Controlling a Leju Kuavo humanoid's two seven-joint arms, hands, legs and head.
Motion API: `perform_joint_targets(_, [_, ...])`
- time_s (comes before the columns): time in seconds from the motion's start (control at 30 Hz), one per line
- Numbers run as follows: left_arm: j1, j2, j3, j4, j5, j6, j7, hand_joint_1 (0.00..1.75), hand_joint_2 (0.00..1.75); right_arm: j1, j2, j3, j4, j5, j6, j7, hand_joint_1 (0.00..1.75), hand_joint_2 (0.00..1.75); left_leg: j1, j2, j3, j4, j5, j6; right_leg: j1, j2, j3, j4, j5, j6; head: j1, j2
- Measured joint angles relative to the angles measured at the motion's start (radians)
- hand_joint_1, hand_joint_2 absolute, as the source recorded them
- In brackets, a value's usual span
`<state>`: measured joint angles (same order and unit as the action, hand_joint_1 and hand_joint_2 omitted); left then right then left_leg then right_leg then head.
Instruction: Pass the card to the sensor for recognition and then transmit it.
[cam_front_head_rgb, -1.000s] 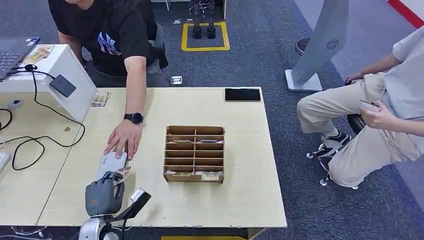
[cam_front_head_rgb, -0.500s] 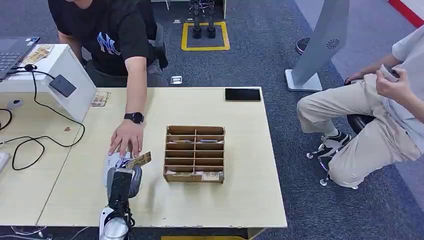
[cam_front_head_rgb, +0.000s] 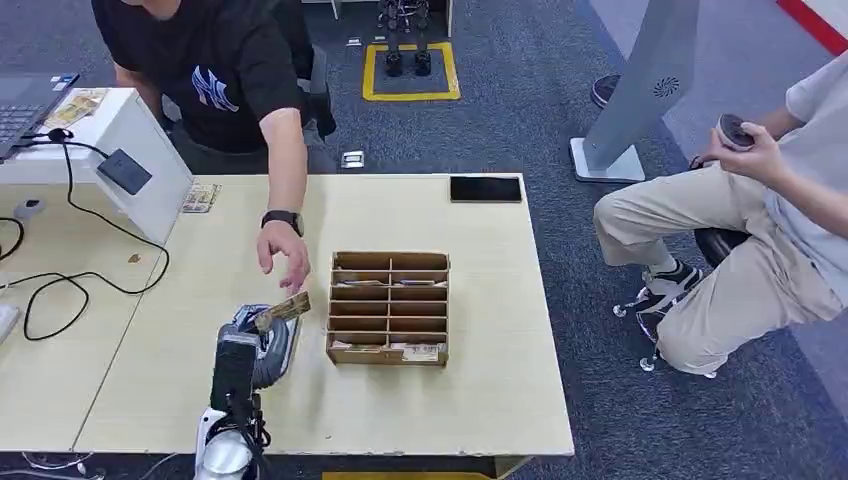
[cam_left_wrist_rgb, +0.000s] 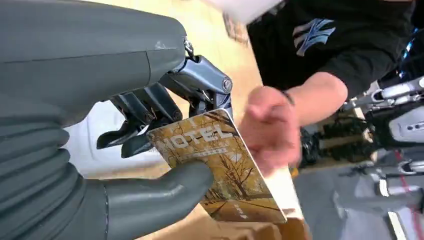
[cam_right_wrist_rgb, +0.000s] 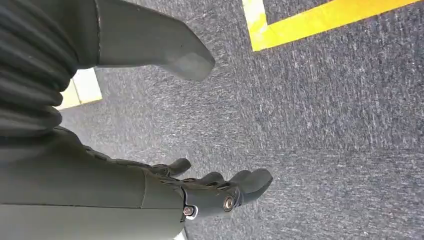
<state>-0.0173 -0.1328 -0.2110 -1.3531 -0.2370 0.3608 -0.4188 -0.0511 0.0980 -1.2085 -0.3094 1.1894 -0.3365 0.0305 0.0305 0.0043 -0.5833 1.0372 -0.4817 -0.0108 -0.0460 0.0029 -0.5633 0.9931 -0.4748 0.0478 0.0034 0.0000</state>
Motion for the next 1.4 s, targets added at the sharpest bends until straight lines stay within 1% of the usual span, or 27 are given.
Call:
perform_joint_targets(0.07, [-0.002, 0.0, -0.006, -0.034, 0.121, -0.054, 0.017, 1.75, 1.75, 0.0, 0.003, 0.0, 0.0, 0.002, -0.007, 0.0, 0.0, 1.75, 0.0, 0.0, 0.0, 0.0, 0.0, 0.0, 0.0, 0.0, 0.0, 0.0, 0.0, 0.0, 0.0, 0.0])
perform_joint_targets(0.1, [-0.006, 0.0, -0.013, -0.051, 0.159, -0.067, 0.027, 1.75, 1.75, 0.001, 0.003, 0.0, 0.0, 0.004, -0.011, 0.0, 0.0, 1.75, 0.0, 0.0, 0.0, 0.0, 0.0, 0.0, 0.0, 0.0, 0.0, 0.0, 0.0, 0.0, 0.0, 0.0])
perform_joint_targets(0.23, [-0.044, 0.002, -0.041, -0.094, 0.217, -0.074, 0.066, 1.75, 1.75, 0.0, 0.005, 0.0, 0.0, 0.017, -0.017, -0.002, 0.0, 1.75, 0.0, 0.0, 0.0, 0.0, 0.0, 0.0, 0.0, 0.0, 0.0, 0.0, 0.0, 0.0, 0.0, 0.0])
perform_joint_targets(0.27, [-0.055, 0.002, -0.046, -0.096, 0.224, -0.072, 0.074, 1.75, 1.75, -0.001, 0.005, 0.0, 0.001, 0.018, -0.017, -0.003, 0.0, 1.75, 0.0, 0.0, 0.0, 0.0, 0.0, 0.0, 0.0, 0.0, 0.0, 0.0, 0.0, 0.0, 0.0, 0.0])
perform_joint_targets(0.37, [-0.098, 0.002, -0.052, -0.095, 0.295, -0.078, 0.117, 1.75, 1.75, -0.002, 0.006, 0.0, 0.002, 0.023, -0.019, -0.006, 0.0, 1.75, 0.0, 0.0, 0.0, 0.0, 0.0, 0.0, 0.0, 0.0, 0.0, 0.0, 0.0, 0.0, 0.0, 0.0])
perform_joint_targets(0.43, [-0.124, 0.003, -0.052, -0.088, 0.386, -0.113, 0.148, 1.75, 1.75, -0.005, 0.006, 0.0, 0.005, 0.036, -0.024, -0.004, 0.0, 1.75, 0.0, 0.0, 0.0, 0.0, 0.0, 0.0, 0.0, 0.0, 0.0, 0.0, 0.0, 0.0, 0.0, 0.0])
perform_joint_targets(0.47, [-0.139, 0.003, -0.052, -0.078, 0.452, -0.132, 0.162, 1.75, 1.75, -0.007, 0.006, 0.0, 0.008, 0.041, -0.03, -0.002, 0.0, 1.75, 0.0, 0.0, 0.0, 0.0, 0.0, 0.0, 0.0, 0.0, 0.0, 0.0, 0.0, 0.0, 0.0, 0.0])
perform_joint_targets(0.5, [-0.155, 0.003, -0.052, -0.065, 0.498, -0.134, 0.169, 1.75, 1.75, -0.01, 0.006, 0.001, 0.011, 0.045, -0.034, 0.001, 0.0, 1.75, 0.0, 0.0, 0.0, 0.0, 0.0, 0.0, 0.0, 0.0, 0.0, 0.0, 0.0, 0.0, 0.0, 0.0])
perform_joint_targets(0.57, [-0.193, 0.005, -0.051, -0.041, 0.525, -0.115, 0.177, 1.75, 1.75, -0.013, 0.006, 0.002, 0.017, 0.052, -0.039, 0.008, 0.0, 1.75, 0.0, 0.0, 0.0, 0.0, 0.0, 0.0, 0.0, 0.0, 0.0, 0.0, 0.0, 0.0, 0.0, 0.0])
perform_joint_targets(0.6, [-0.217, 0.008, -0.051, -0.021, 0.524, -0.09, 0.177, 1.75, 1.75, -0.013, 0.006, 0.002, 0.019, 0.054, -0.041, 0.01, 0.0, 1.75, 0.0, 0.0, 0.0, 0.0, 0.0, 0.0, 0.0, 0.0, 0.0, 0.0, 0.0, 0.0, 0.0, 0.0])
perform_joint_targets(0.73, [-0.309, 0.012, -0.052, 0.065, 0.445, 0.031, 0.173, 1.75, 1.75, -0.016, 0.006, 0.003, 0.028, 0.054, -0.047, 0.011, 0.0, 1.75, 0.0, 0.0, 0.0, 0.0, 0.001, 0.0, 0.0, 0.0, 0.0, 0.0, 0.001, 0.0, 0.0, 0.0])
perform_joint_targets(0.9, [-0.385, 0.014, -0.052, 0.159, 0.387, 0.106, 0.17, 1.75, 1.75, -0.019, 0.006, 0.005, 0.035, 0.055, -0.047, 0.017, 0.0, 1.75, 0.0, 0.0, 0.0, 0.0, 0.001, 0.0, 0.0, 0.0, 0.0, 0.0, 0.001, 0.0, 0.0, 0.0])
perform_joint_targets(0.93, [-0.394, 0.013, -0.052, 0.176, 0.382, 0.12, 0.17, 0.68, 1.75, -0.019, 0.006, 0.005, 0.035, 0.056, -0.048, 0.019, 0.0, 1.75, 0.0, 0.0, 0.0, 0.0, 0.001, 0.0, 0.0, 0.001, 0.0, 0.0, 0.001, 0.0, 0.0, 0.0])
perform_joint_targets(0.97, [-0.404, 0.013, -0.052, 0.191, 0.38, 0.13, 0.17, 0.0, 1.75, -0.019, 0.006, 0.007, 0.036, 0.056, -0.048, 0.019, 0.0, 1.75, 0.0, 0.0, 0.0, 0.0, 0.001, 0.0, 0.0, 0.001, 0.0, 0.0, 0.001, 0.0, 0.0, 0.0])
perform_joint_targets(1.1, [-0.429, 0.012, -0.051, 0.248, 0.375, 0.168, 0.163, 0.0, 1.75, -0.021, 0.006, 0.018, 0.04, 0.056, -0.051, 0.023, 0.0, 1.75, 0.0, 0.0, 0.0, 0.0, 0.001, 0.0, 0.0, 0.001, 0.0, 0.0, 0.001, 0.0, 0.0, 0.0])
perform_joint_targets(1.13, [-0.432, 0.012, -0.051, 0.258, 0.377, 0.184, 0.155, 0.0, 0.0, -0.022, 0.006, 0.02, 0.041, 0.057, -0.051, 0.024, 0.0, 1.75, 0.0, 0.0, 0.0, 0.0, 0.001, 0.0, 0.0, 0.001, 0.0, 0.0, 0.001, 0.0, 0.0, 0.0])
perform_joint_targets(1.27, [-0.45, 0.009, -0.051, 0.279, 0.385, 0.203, 0.136, 0.0, 0.0, -0.024, 0.006, 0.024, 0.043, 0.056, -0.055, 0.025, 0.0, 1.75, 0.0, 0.0, 0.0, 0.0, 0.001, 0.0, 0.0, 0.001, 0.0, 0.0, 0.001, 0.0, 0.0, 0.0])
perform_joint_targets(1.4, [-0.449, 0.01, -0.051, 0.282, 0.412, 0.204, 0.118, 0.0, 0.0, -0.024, 0.006, 0.024, 0.044, 0.053, -0.058, 0.029, 0.0, 1.75, 0.0, 0.0, -0.001, 0.0, 0.001, 0.0, 0.0, 0.001, 0.0, 0.0, 0.001, 0.0, 0.0, 0.0])
